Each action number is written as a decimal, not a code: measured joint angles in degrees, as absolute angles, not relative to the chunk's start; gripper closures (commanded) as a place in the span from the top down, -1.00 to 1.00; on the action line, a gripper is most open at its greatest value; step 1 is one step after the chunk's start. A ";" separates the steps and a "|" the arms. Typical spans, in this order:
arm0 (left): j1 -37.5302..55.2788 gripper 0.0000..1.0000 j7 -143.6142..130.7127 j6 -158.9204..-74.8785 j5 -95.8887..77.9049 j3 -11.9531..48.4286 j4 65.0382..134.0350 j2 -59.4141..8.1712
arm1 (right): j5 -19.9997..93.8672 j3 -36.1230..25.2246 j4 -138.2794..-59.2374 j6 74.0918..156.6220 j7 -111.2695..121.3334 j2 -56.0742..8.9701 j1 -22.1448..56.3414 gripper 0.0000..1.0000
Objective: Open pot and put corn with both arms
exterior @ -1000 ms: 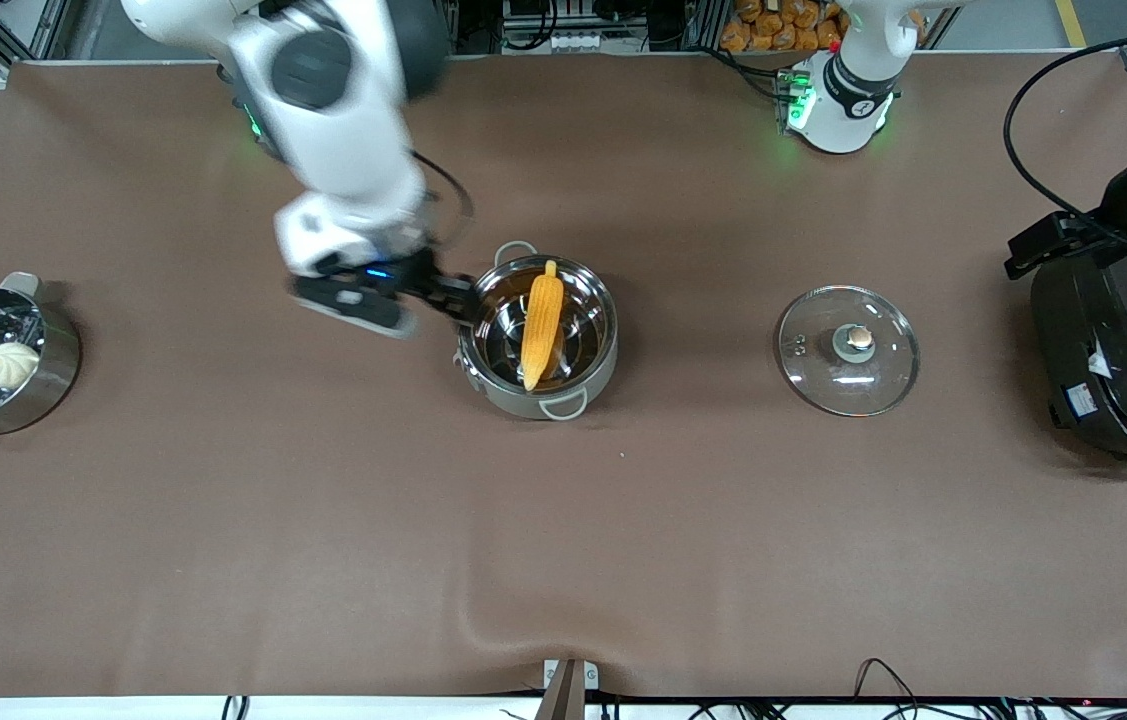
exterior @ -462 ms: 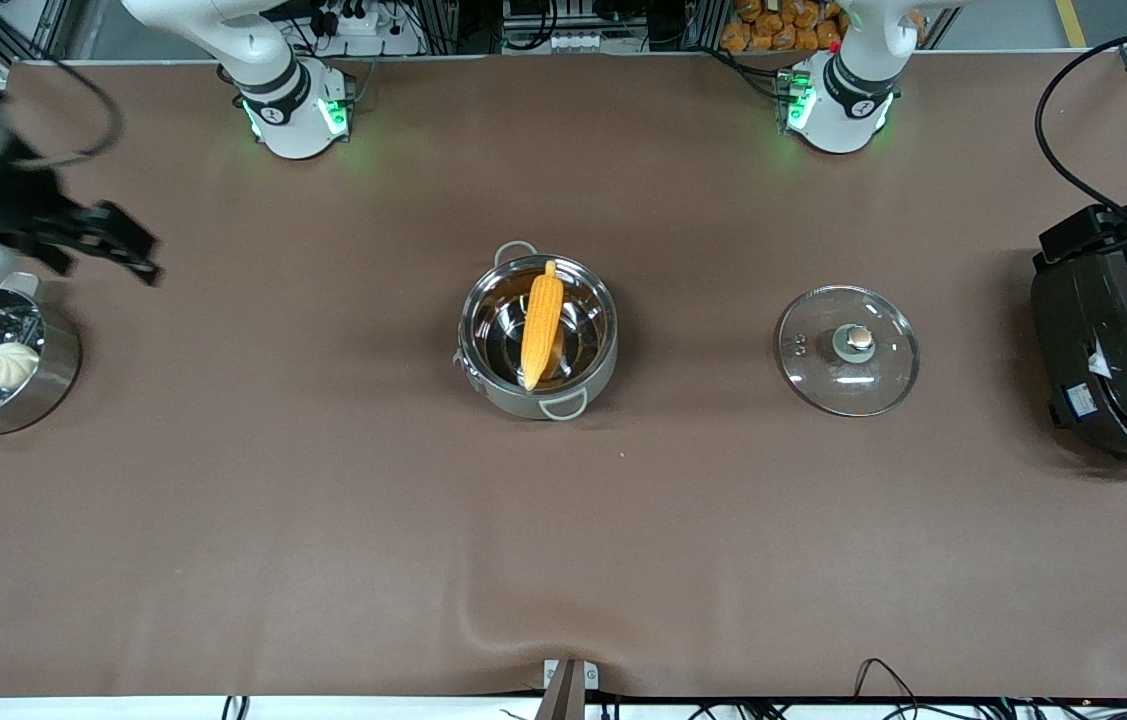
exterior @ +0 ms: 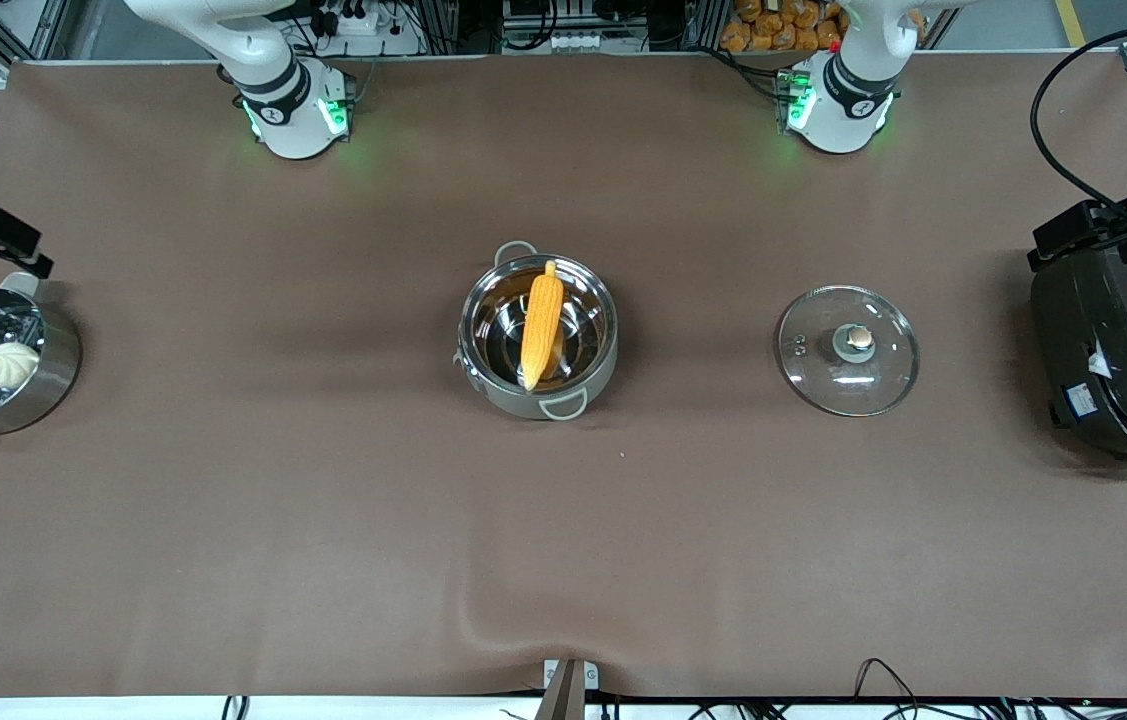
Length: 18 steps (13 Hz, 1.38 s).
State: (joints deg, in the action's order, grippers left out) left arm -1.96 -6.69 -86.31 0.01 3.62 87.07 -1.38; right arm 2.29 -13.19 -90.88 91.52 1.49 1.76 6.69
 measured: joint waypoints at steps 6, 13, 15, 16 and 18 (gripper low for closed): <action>-1.72 1.00 -6.67 -86.22 0.01 3.62 87.06 -1.57 | 2.55 -12.71 -94.73 96.06 1.88 1.89 5.74 1.00; -1.57 1.00 -6.65 -86.11 0.01 3.61 87.05 -1.59 | 2.56 -11.11 -95.59 96.14 -1.20 1.89 7.60 1.00; -1.58 1.00 -6.65 -85.15 0.01 3.55 86.92 -1.58 | 2.37 -11.01 -95.59 95.39 -1.70 1.89 8.31 1.00; -1.59 1.00 -6.65 -84.39 0.02 3.48 86.81 -1.57 | 2.07 -10.97 -95.59 94.94 -2.05 1.89 8.58 1.00; -1.61 1.00 -6.65 -82.93 0.20 3.44 86.63 -1.55 | 1.57 -10.94 -95.59 93.53 -3.41 1.89 8.70 1.00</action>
